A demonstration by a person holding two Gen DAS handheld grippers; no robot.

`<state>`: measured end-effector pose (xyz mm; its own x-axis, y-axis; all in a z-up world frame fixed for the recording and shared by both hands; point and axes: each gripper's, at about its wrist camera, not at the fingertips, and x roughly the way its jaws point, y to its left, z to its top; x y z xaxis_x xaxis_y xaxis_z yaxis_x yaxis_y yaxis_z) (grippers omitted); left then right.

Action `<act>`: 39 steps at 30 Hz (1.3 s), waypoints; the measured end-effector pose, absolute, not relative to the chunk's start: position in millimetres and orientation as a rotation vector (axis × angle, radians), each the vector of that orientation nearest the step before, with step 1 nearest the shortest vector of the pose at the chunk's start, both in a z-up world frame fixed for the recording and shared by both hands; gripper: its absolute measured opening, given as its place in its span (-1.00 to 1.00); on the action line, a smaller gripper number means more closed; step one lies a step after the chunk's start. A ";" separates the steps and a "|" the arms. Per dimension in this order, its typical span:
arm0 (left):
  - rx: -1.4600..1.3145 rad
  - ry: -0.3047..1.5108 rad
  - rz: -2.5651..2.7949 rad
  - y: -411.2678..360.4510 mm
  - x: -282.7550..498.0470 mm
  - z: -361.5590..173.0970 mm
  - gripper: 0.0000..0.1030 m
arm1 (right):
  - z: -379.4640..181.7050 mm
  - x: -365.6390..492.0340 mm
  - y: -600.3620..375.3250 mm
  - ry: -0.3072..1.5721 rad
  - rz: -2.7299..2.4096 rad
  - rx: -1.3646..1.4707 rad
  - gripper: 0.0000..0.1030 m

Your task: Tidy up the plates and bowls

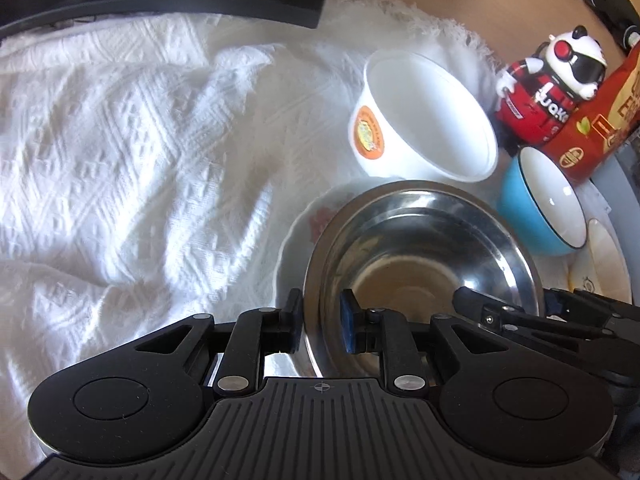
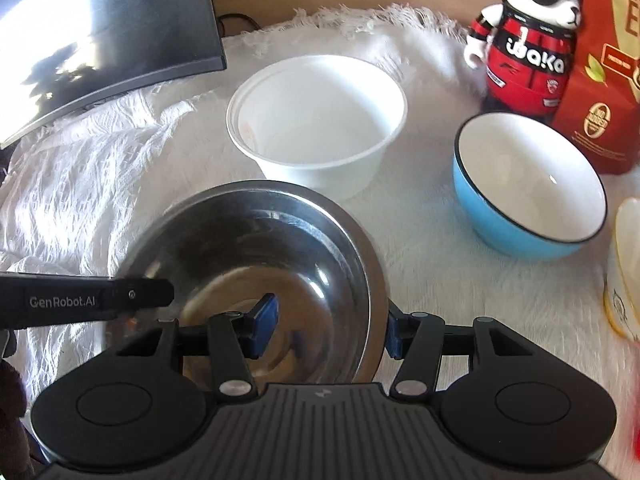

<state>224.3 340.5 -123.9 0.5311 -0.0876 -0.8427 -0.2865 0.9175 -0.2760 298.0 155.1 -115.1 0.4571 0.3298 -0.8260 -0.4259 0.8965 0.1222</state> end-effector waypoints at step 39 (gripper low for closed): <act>-0.465 1.120 0.213 342.1 249.2 -146.4 -0.14 | -149.1 313.5 133.6 1.154 0.602 0.004 0.03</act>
<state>249.2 342.1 -146.4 0.4282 -0.0661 -0.9012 -0.3917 0.8852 -0.2510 313.5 133.6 -149.1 0.2658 0.4483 -0.8534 -0.4440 0.8427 0.3044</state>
